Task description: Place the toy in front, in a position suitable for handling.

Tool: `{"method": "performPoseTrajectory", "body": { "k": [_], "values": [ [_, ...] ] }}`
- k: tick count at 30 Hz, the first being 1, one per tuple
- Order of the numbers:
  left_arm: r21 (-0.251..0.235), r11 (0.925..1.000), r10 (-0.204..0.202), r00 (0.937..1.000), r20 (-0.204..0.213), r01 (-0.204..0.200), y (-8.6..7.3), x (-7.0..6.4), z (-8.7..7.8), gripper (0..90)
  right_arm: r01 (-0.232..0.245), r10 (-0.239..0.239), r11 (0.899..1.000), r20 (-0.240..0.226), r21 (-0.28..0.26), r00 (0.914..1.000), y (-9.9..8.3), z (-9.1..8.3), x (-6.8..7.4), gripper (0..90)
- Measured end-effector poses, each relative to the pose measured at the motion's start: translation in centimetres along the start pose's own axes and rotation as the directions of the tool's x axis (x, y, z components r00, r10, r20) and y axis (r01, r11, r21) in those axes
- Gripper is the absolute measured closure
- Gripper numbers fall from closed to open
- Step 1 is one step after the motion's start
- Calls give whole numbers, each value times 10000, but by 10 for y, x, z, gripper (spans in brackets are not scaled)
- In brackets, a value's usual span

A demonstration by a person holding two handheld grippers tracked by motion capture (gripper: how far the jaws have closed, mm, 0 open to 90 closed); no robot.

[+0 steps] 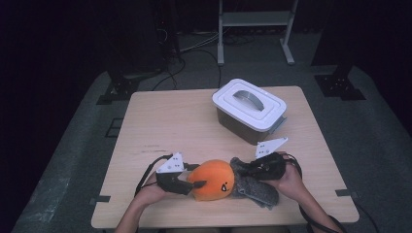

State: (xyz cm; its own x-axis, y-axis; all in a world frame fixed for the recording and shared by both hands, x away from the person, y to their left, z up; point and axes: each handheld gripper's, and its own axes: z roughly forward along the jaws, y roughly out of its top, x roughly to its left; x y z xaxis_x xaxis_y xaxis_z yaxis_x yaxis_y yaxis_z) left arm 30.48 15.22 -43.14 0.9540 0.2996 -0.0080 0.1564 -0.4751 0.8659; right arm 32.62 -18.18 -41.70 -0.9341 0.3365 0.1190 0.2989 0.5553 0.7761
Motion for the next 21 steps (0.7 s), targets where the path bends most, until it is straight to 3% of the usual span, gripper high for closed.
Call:
{"method": "performPoseTrajectory", "body": {
  "k": [4, 8, 11, 17, 21],
  "values": [
    [-8, 9999, -126, 9999, 18, 126, -1, 1, -1, 406, 33, -29, 9988, 87, -490, 10000, 4, -7, 2, 770],
    [6, 10000, -93, 9999, 41, 93, -1, 2, 0, 406, 219, -240, 9950, -203, -979, 9995, 12, -8, 11, 770],
    [37, 9999, -94, 10000, 32, 94, -2, 3, -1, 406, 382, -402, 9971, -288, -665, 9988, 13, -1, 15, 769],
    [47, 9998, -183, 9998, 12, 183, -2, 3, -1, 405, -12, 1, 9997, -463, -232, 9989, 3, 2, 7, 768],
    [26, 9996, -269, 9996, -7, 269, -3, 4, -2, 403, -30, 34, 9998, -237, 185, 9997, -1, 1, 6, 768]
  ]
}}
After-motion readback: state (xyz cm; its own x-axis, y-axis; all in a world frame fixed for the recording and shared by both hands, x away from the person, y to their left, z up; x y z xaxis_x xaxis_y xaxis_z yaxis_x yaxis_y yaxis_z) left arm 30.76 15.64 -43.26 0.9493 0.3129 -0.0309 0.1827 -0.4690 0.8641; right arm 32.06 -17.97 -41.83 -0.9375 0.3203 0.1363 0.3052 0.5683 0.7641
